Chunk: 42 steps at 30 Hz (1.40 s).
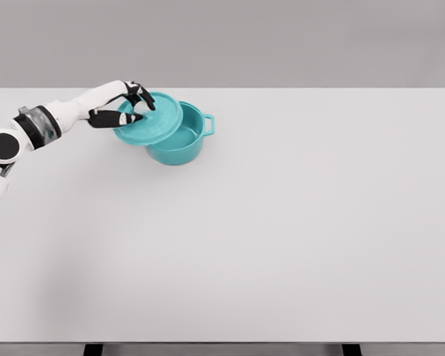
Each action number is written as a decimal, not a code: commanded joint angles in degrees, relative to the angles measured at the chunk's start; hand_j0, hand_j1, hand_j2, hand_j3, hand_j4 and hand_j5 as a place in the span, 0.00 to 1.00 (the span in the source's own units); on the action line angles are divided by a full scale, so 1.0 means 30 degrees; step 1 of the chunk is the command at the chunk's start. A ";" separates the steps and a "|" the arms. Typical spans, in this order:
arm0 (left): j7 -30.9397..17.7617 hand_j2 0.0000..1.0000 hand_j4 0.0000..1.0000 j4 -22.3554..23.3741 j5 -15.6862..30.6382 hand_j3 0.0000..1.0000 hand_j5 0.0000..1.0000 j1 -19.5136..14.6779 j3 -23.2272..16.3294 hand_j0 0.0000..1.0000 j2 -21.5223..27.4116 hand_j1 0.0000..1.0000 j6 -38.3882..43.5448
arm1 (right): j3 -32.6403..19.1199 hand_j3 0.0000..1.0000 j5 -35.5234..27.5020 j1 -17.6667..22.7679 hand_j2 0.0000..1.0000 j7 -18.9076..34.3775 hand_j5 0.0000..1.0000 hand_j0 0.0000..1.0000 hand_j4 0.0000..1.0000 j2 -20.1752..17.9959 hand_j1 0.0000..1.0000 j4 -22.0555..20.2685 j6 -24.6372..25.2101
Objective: Cover the pot with left arm
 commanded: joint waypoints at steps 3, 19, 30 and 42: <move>0.0011 0.49 0.49 0.0077 -0.0241 0.49 0.49 0.0000 0.0094 0.49 -0.0510 0.49 0.0261 | -0.0001 1.00 0.0020 0.0000 1.00 0.0009 1.00 1.00 1.00 -0.0001 1.00 -0.0021 -0.0021; 0.0041 0.49 0.49 0.0165 -0.0944 0.49 0.49 -0.0146 0.0094 0.49 -0.1389 0.49 0.0583 | -0.0001 1.00 0.0020 0.0000 1.00 0.0009 1.00 1.00 1.00 -0.0001 1.00 -0.0021 -0.0021; 0.0041 0.49 0.49 0.0106 -0.0914 0.49 0.49 -0.0117 0.0036 0.49 -0.1535 0.49 0.0525 | -0.0001 1.00 0.0020 0.0000 1.00 0.0009 1.00 1.00 1.00 -0.0001 1.00 0.0008 -0.0021; 0.0041 0.49 0.49 0.0048 -0.0914 0.49 0.49 -0.0059 0.0006 0.49 -0.1535 0.49 0.0495 | -0.0001 1.00 0.0020 0.0000 1.00 0.0009 1.00 1.00 1.00 -0.0001 1.00 0.0008 -0.0021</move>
